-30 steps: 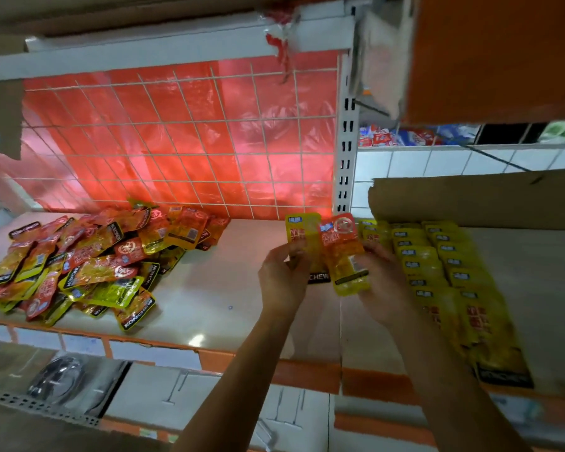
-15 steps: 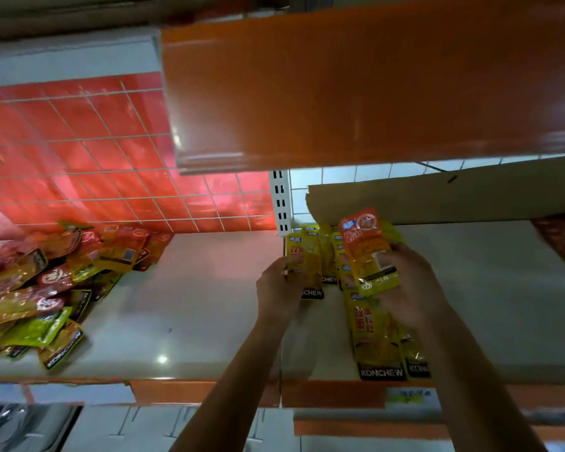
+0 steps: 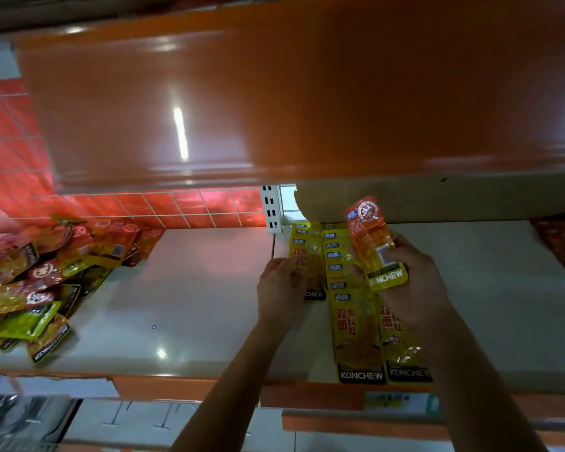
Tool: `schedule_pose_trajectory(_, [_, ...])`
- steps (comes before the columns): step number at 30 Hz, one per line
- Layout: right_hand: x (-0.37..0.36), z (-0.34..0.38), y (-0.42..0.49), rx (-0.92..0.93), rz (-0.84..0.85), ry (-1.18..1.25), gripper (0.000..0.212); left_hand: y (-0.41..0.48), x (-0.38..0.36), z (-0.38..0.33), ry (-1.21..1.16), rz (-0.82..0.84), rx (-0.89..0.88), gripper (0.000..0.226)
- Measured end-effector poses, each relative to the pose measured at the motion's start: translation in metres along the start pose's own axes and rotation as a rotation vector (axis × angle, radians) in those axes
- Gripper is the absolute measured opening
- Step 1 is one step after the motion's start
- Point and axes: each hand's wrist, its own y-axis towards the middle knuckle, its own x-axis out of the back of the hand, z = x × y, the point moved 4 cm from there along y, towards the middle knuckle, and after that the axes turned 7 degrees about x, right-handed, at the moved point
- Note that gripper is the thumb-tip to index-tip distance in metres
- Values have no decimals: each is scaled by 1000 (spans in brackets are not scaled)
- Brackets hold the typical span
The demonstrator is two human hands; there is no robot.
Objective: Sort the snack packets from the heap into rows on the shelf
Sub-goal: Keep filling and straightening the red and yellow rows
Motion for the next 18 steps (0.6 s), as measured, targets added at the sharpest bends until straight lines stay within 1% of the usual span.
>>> schedule_pose_trajectory(7, [8, 1, 5, 22, -47, -33, 13, 2, -3, 1, 103, -10, -7, 36])
schedule_pose_trajectory(9, [11, 1, 7, 44, -80, -76, 13, 3, -2, 0, 146, -22, -26, 36])
schedule_pose_trajectory(11, [13, 4, 6, 96, -107, -174, 15, 1, 0, -6, 142, -73, -37, 34])
schedule_pose_trajectory(12, [15, 6, 4, 136, -121, -261, 15, 0, 1, -13, 120, -107, -55, 32])
schedule_pose_trajectory(15, [20, 13, 0, 238, -154, -514, 17, -6, -1, -45, 25, -192, -172, 23])
schedule_pose_trajectory(18, [26, 23, -3, 315, -189, -639, 22, -16, -12, -86, -74, -178, -300, 18])
